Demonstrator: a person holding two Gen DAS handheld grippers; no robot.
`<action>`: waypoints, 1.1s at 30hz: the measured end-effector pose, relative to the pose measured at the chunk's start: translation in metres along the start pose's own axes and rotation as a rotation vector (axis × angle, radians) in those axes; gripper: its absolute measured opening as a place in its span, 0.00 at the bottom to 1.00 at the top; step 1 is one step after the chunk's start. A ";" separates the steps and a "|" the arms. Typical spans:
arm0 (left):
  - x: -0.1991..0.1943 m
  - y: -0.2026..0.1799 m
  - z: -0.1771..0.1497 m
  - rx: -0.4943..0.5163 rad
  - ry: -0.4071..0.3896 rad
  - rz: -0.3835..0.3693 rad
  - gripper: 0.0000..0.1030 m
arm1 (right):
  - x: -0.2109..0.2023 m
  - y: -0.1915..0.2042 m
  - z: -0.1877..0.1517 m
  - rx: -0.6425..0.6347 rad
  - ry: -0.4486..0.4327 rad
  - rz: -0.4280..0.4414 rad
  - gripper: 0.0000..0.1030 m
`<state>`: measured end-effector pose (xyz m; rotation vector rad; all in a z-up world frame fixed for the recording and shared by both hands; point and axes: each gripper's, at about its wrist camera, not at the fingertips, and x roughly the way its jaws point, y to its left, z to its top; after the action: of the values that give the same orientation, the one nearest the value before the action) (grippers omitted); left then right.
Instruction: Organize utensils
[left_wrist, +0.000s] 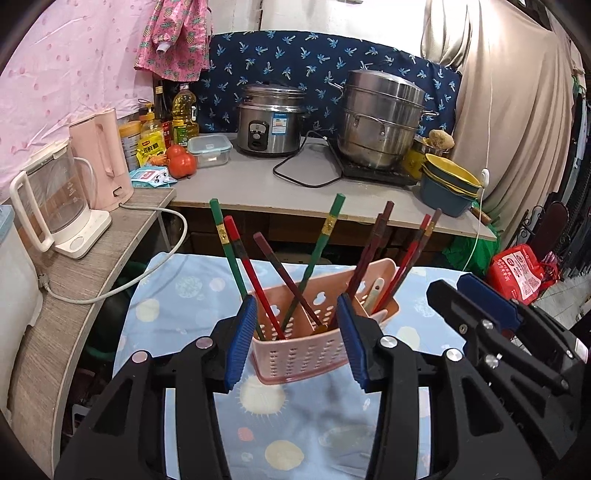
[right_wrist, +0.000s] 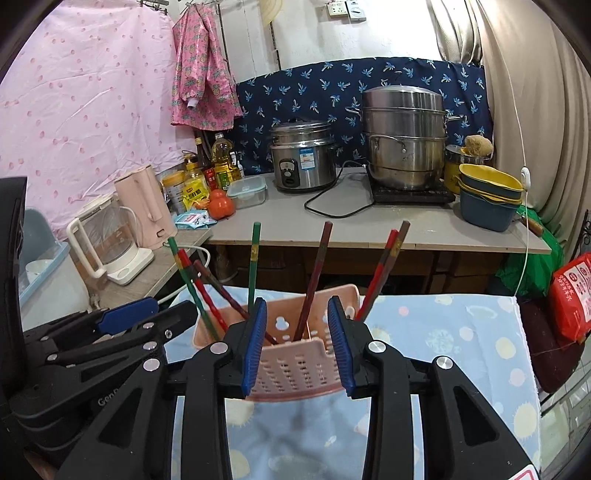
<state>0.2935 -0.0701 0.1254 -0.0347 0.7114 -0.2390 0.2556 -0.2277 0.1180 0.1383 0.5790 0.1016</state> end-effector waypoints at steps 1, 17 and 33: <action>-0.003 -0.001 -0.003 0.000 0.000 0.003 0.44 | -0.002 -0.001 -0.003 0.001 0.009 -0.003 0.33; -0.021 -0.012 -0.048 -0.001 0.033 0.071 0.73 | -0.037 -0.014 -0.051 0.006 0.086 -0.092 0.48; -0.028 -0.005 -0.075 -0.012 0.066 0.145 0.92 | -0.052 -0.025 -0.078 0.011 0.111 -0.152 0.84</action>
<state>0.2229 -0.0648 0.0868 0.0135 0.7771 -0.0976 0.1709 -0.2510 0.0769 0.0998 0.6991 -0.0416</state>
